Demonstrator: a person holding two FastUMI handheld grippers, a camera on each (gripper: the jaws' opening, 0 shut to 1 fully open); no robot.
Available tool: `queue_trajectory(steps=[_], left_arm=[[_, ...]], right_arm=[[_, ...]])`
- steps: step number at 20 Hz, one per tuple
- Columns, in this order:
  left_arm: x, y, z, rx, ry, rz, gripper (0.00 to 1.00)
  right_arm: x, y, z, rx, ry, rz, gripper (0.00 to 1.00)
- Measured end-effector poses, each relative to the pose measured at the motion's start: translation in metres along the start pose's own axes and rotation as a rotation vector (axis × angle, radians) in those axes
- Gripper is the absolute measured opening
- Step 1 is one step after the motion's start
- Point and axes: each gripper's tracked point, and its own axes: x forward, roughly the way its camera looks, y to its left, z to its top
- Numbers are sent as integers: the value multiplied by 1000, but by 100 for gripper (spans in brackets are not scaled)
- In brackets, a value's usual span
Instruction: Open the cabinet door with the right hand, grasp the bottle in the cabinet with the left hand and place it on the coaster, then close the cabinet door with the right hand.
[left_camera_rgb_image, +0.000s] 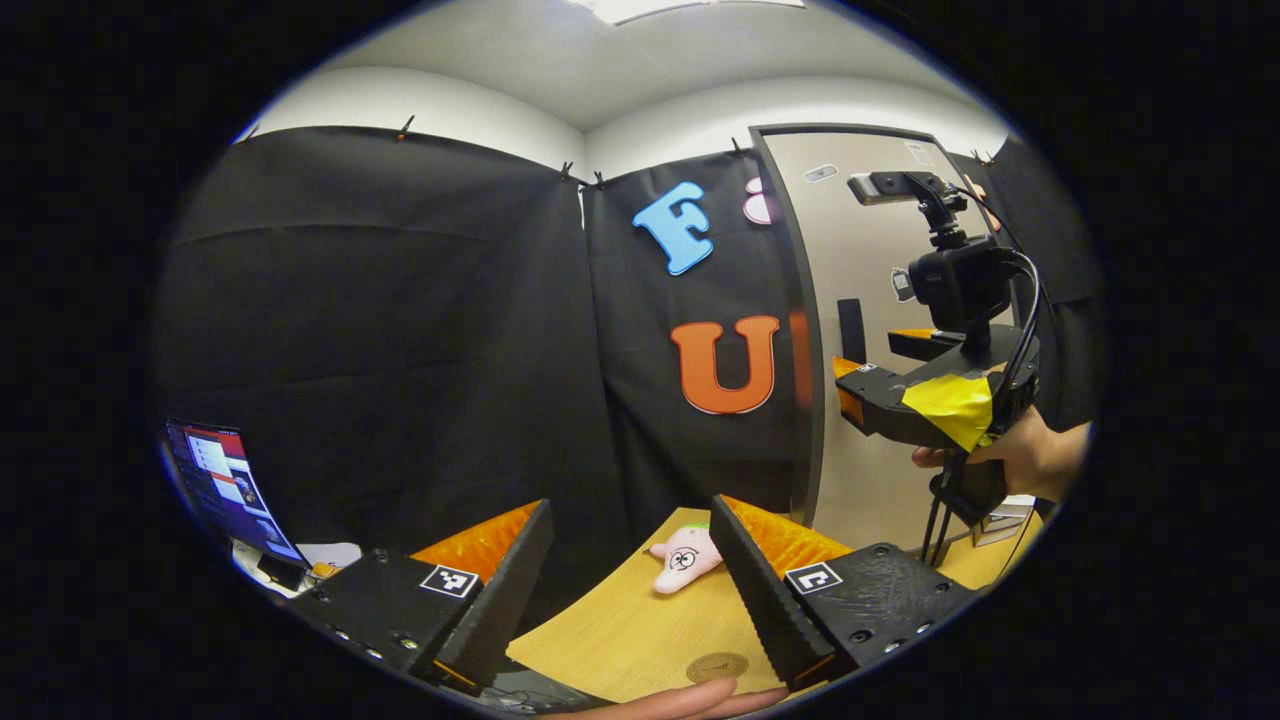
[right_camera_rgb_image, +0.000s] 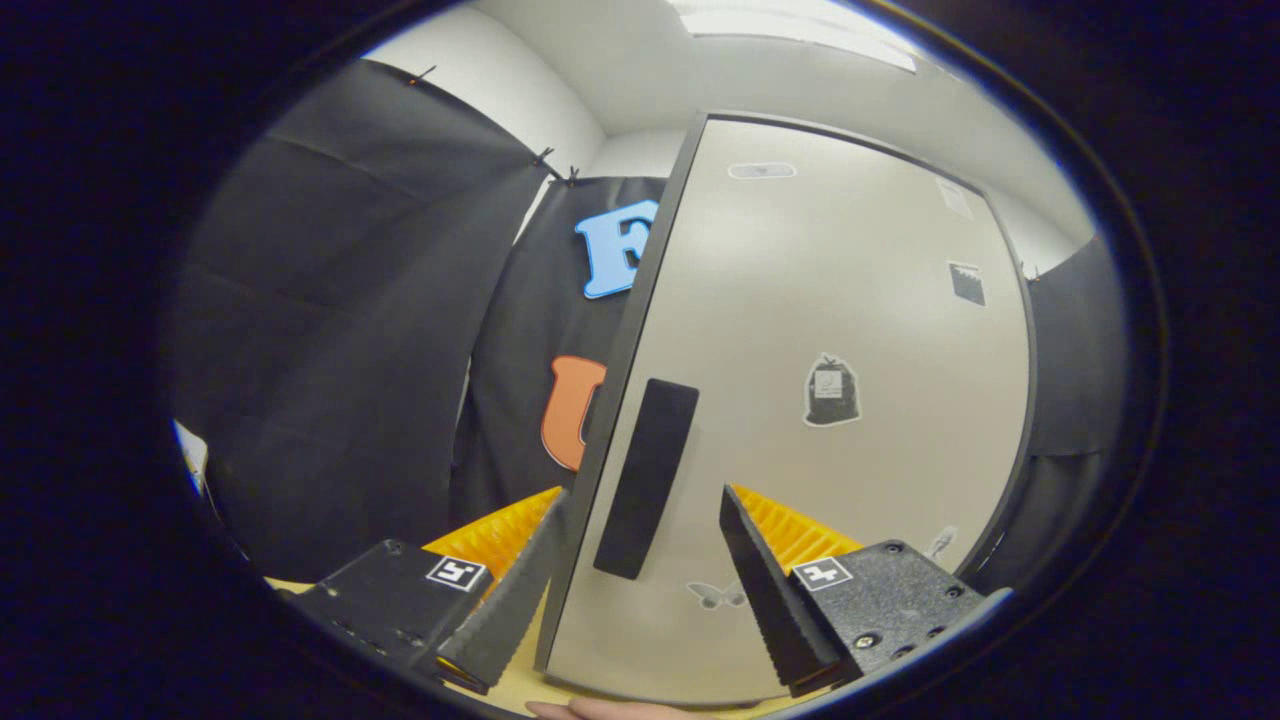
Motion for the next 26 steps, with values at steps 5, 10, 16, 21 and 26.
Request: queue_trajectory(steps=[5,10,16,21,26], left_arm=[[3,5,-5,38,17,15,95],[2,9,-10,44,27,22,95],[1,4,-12,26,36,-26,95],[0,-6,-13,28,37,-95,96],[-1,-38,-15,17,41,-188,95]], right_arm=[[28,-10,-6,9,38,-56,69],[33,-6,-11,75,82,-82,37],[26,-4,-12,90,122,-44,33],[1,4,-11,93,151,27,31],[-58,1,-15,61,151,81,31]])
